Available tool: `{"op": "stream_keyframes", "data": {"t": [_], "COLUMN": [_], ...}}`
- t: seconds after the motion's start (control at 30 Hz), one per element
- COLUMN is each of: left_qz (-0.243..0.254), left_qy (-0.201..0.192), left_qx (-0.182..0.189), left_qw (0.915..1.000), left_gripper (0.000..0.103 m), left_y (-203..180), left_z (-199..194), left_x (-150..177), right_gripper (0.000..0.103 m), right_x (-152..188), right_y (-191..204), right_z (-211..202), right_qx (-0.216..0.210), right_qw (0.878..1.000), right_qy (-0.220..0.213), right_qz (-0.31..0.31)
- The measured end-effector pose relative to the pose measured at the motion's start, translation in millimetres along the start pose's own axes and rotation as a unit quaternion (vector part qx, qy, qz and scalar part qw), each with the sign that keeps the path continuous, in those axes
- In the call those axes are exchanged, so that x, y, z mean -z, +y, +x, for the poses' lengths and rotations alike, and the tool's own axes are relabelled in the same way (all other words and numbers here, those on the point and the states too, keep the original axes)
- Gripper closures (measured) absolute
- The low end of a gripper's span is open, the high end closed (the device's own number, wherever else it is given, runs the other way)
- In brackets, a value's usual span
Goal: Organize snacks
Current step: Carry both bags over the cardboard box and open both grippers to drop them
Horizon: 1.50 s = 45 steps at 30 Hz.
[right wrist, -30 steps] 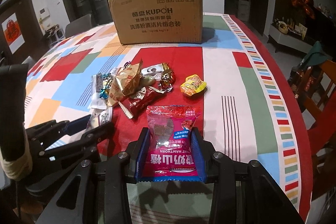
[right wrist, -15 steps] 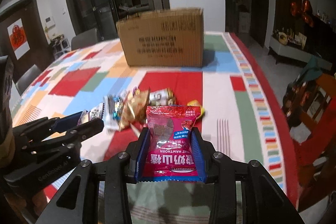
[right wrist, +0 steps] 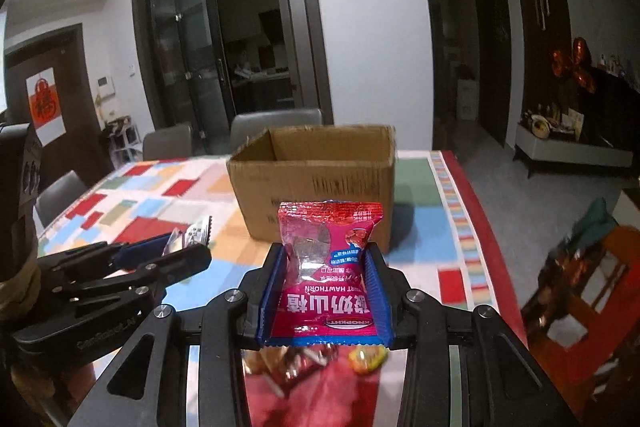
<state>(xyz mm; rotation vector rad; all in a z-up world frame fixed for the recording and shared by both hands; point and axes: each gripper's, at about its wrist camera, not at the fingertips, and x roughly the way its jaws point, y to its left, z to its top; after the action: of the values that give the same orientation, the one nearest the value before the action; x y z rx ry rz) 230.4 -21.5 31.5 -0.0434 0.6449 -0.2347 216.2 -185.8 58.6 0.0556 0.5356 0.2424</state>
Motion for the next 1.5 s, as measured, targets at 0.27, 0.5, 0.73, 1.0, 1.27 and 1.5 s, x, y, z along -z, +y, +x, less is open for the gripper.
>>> {"op": "stream_keyframes", "data": {"t": [0.27,0.5,0.73,1.0,1.27,1.5], "left_qz": [0.021,0.02,0.03,0.017,0.014,0.028], "left_qy": [-0.026,-0.027,-0.02,0.021,0.051,0.02], "left_qx": [-0.002,0.001,0.011,0.004,-0.029,-0.055], "left_qw": [0.9994,0.9994,0.9993,0.9996,0.9982,0.9979], "left_gripper": [0.067,0.067,0.067,0.064,0.043,0.029], "left_y": [6.6,21.9,34.7,46.7,50.9,46.4], "left_z": [15.5,48.1,87.2,132.0,156.6,122.5], "left_x": [-56.9,-106.4,-140.4,-154.5,-153.5,-137.2], "right_gripper": [0.063,0.063,0.063,0.063,0.049,0.047], "right_x": [-49.7,-93.8,-121.1,-133.9,-135.3,-119.8], "right_y": [-5.3,-17.3,-25.7,-25.6,-28.9,-33.3], "right_z": [32.7,70.7,113.3,155.9,186.3,165.0], "right_qx": [-0.014,-0.026,-0.023,-0.017,0.003,0.006], "right_qw": [1.0,1.0,0.999,0.997,0.994,0.994], "right_qy": [-0.003,0.01,0.037,0.079,0.113,0.11], "right_qz": [-0.001,0.0,-0.01,-0.016,-0.01,-0.004]}}
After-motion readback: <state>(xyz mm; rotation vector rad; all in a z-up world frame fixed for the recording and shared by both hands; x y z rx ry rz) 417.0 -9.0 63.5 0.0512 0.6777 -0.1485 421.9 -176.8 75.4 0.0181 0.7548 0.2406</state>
